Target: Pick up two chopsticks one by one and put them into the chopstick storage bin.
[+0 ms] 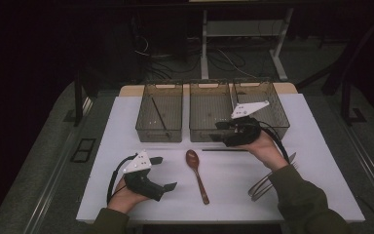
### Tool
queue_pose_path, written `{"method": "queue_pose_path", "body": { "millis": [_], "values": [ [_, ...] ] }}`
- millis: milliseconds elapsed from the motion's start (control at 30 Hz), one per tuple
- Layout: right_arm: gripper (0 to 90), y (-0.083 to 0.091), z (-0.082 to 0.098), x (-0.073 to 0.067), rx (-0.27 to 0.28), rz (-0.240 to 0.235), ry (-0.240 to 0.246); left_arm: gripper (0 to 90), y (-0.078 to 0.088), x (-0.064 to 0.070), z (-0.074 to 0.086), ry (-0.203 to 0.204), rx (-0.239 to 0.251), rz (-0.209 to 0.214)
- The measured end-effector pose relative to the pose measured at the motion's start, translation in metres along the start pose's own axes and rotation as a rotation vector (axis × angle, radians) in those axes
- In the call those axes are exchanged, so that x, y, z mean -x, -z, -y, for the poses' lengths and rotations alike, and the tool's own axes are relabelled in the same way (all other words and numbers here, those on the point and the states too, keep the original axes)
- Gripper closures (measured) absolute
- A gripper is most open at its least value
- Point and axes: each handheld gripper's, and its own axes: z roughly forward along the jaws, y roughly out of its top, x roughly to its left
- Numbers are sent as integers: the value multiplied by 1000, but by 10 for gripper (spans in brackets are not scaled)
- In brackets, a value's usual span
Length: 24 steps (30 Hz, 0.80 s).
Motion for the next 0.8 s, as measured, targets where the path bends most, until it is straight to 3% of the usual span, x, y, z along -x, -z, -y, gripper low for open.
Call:
{"method": "queue_pose_path", "body": {
  "millis": [267,533,800],
  "values": [
    [555,28,37,14,-50,-5,-3,0,-2,0,0,-1,-6,0],
    [630,41,73,37,-137,-14,-30,0,-1,0,0,-2,-6,-2],
    [668,44,95,60,-215,51,-42,0,-1,0,0,-6,-6,1]
  ]
}}
